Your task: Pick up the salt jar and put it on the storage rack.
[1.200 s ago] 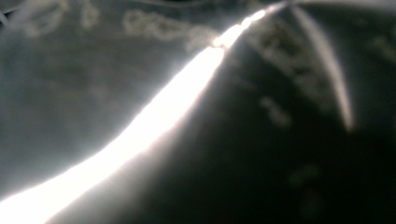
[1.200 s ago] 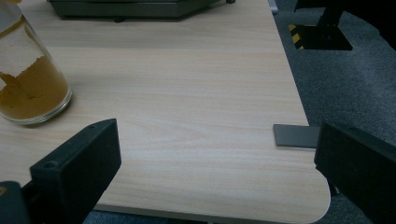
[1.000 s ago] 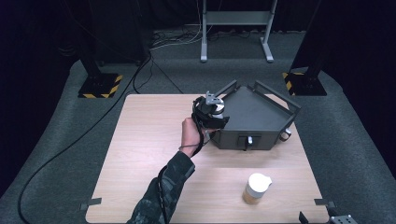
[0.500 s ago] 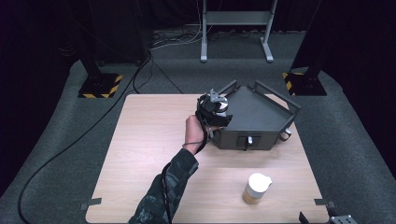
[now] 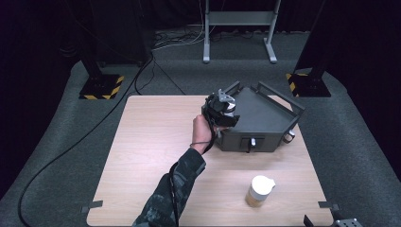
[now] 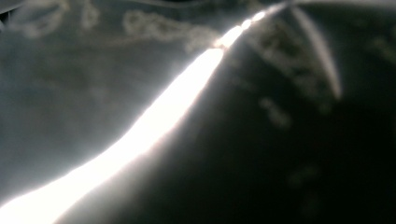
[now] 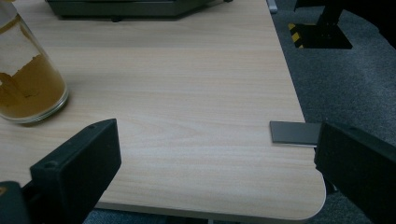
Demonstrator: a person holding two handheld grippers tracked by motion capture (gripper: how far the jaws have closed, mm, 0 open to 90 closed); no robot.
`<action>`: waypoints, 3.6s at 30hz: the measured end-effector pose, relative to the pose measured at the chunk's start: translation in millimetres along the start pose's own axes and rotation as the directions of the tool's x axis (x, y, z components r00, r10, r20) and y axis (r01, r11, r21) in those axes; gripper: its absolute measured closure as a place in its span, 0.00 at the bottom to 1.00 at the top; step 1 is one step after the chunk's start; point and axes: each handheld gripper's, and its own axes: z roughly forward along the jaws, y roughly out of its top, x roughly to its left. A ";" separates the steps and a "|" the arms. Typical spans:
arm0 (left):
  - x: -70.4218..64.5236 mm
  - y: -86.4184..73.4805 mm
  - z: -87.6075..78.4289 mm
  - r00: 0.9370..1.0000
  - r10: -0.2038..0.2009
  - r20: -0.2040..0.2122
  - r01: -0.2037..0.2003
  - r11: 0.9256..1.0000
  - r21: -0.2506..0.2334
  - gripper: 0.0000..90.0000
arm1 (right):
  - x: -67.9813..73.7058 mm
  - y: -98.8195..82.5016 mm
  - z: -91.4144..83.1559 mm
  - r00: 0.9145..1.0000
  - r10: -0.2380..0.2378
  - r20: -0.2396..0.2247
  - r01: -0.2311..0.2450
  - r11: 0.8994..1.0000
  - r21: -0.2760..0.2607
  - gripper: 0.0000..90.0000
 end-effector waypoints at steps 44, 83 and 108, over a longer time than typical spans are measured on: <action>-2.6 -2.9 43.4 0.998 -0.051 -0.032 0.052 0.998 0.036 0.36 | 0.8 -0.8 3.0 1.000 -0.002 -0.021 0.002 1.000 -0.001 0.00; 2.7 -10.9 2.2 0.997 -0.066 -0.032 0.066 0.998 0.012 0.00 | 4.4 1.1 0.7 1.000 -0.014 -0.026 0.014 1.000 -0.015 0.00; -4.2 -113.5 -97.2 0.992 -0.026 -0.120 0.029 0.999 0.027 0.00 | 9.9 3.8 2.2 0.999 -0.027 -0.024 0.027 1.000 -0.013 0.00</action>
